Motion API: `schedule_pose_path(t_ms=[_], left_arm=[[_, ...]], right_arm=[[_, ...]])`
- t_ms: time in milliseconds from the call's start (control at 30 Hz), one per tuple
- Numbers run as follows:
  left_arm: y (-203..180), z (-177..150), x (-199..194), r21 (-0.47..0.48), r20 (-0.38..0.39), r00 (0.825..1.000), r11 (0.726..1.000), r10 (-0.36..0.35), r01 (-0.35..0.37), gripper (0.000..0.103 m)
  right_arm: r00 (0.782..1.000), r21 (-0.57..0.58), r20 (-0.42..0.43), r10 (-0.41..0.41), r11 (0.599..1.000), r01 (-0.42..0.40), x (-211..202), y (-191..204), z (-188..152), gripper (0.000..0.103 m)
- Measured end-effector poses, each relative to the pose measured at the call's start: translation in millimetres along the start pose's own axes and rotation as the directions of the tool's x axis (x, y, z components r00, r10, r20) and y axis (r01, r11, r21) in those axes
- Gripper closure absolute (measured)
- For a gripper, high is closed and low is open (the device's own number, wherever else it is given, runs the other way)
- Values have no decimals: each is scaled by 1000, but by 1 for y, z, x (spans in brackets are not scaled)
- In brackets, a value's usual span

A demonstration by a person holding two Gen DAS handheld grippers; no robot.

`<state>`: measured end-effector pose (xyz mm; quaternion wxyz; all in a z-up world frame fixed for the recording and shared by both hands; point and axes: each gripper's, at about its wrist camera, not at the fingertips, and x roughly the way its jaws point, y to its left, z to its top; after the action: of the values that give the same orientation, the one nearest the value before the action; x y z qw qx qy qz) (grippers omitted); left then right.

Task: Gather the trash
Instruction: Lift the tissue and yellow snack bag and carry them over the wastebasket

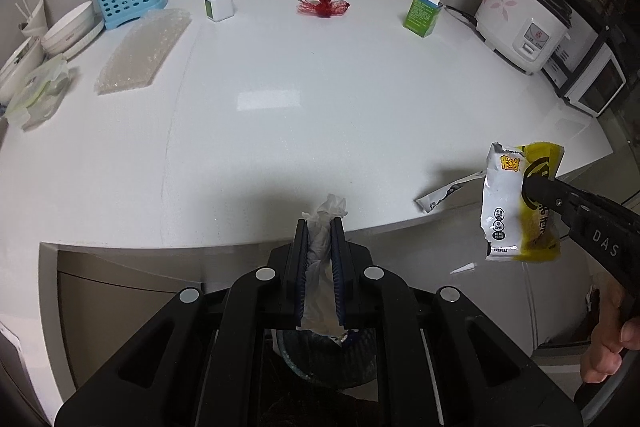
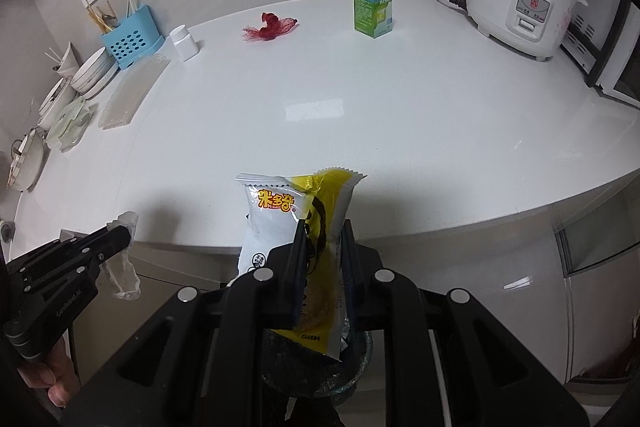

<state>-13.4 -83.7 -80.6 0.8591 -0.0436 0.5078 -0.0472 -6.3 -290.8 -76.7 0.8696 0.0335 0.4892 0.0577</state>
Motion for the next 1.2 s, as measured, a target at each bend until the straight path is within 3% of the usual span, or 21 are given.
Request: schedule_pose_path(t_ms=[500, 800, 1033, 1200], left_arm=[[-5, -43, -2, 30, 11, 999, 999, -46, 46, 93], [-4, -74, 15, 38, -3, 997, 996, -79, 79, 93], [-2, -95, 38, 16, -26, 988, 989, -149, 150, 93], [1, -105, 51, 11, -57, 987, 988, -152, 153, 93]], right_arm=[[998, -31, -21, 60, 998, -61, -7, 1, -52, 88], [994, -28, -68, 83, 996, -85, 9, 3, -84, 88], [991, -36, -109, 81, 996, -86, 31, 7, -105, 88], [985, -35, -150, 85, 995, -91, 51, 9, -118, 88]])
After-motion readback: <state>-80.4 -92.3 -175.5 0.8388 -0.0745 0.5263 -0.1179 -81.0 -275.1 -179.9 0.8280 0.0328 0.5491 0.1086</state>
